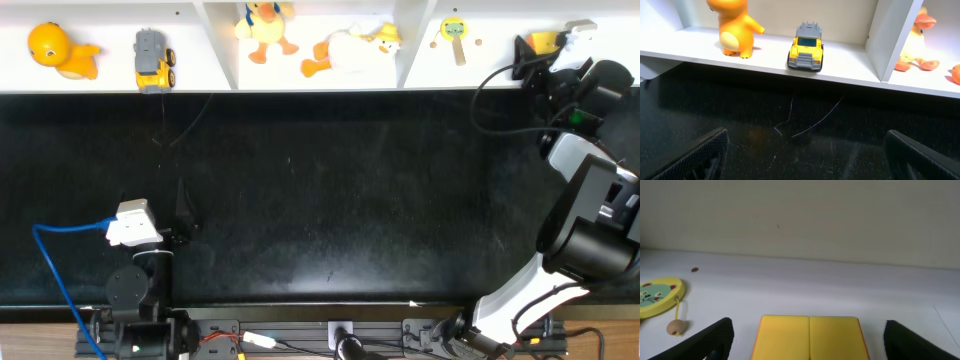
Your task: Store Toys
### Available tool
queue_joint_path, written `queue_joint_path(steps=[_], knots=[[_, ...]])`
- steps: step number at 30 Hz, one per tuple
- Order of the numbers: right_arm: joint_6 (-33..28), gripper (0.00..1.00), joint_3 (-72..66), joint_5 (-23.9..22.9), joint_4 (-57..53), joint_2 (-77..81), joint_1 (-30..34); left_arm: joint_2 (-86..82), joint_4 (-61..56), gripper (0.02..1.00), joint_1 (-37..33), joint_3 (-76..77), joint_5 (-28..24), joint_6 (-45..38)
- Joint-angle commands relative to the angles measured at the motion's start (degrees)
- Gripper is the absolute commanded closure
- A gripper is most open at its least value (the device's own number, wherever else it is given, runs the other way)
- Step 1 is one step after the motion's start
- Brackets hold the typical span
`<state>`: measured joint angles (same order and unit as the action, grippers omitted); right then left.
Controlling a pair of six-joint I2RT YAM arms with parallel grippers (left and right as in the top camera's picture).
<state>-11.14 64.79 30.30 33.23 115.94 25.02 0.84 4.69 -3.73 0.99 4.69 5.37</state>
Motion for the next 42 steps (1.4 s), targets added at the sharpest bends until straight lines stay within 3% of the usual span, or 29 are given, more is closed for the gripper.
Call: queue_joint_path(steps=[1, 9, 18, 25, 34, 40, 42], knots=[[1.0, 0.003, 0.2, 1.7, -3.4, -2.6, -0.3, -0.7, -0.1, 0.02, 0.1, -0.5, -0.7, -1.1], [0.8, 0.005, 0.2, 0.5, -18.2, -13.2, -0.9, -0.7, -0.1, 0.02, 0.1, -0.5, -0.7, -1.0], [0.9, 0.003, 0.2, -7.8, -38.2, -27.8, -1.0, -0.7, -0.1, 0.02, 0.1, -0.5, -0.7, -1.0], [5.9, 0.005, 0.2, -13.9, -52.0, -39.3, -1.0, -0.7, -0.1, 0.02, 0.1, -0.5, -0.7, -1.0], [7.4, 0.005, 0.2, -12.7, -69.5, -47.7, -1.1, -0.7, -0.1, 0.02, 0.1, -0.5, -0.7, -1.0], [7.8, 0.005, 0.2, -1.6, -76.6, -50.2, -1.1, -0.7, -0.1, 0.02, 0.1, -0.5, -0.7, -1.0], [7.8, 0.003, 0.2, 0.0, -78.9, -50.5, -1.1, -0.7, -0.1, 0.02, 0.1, -0.5, -0.7, -1.1]])
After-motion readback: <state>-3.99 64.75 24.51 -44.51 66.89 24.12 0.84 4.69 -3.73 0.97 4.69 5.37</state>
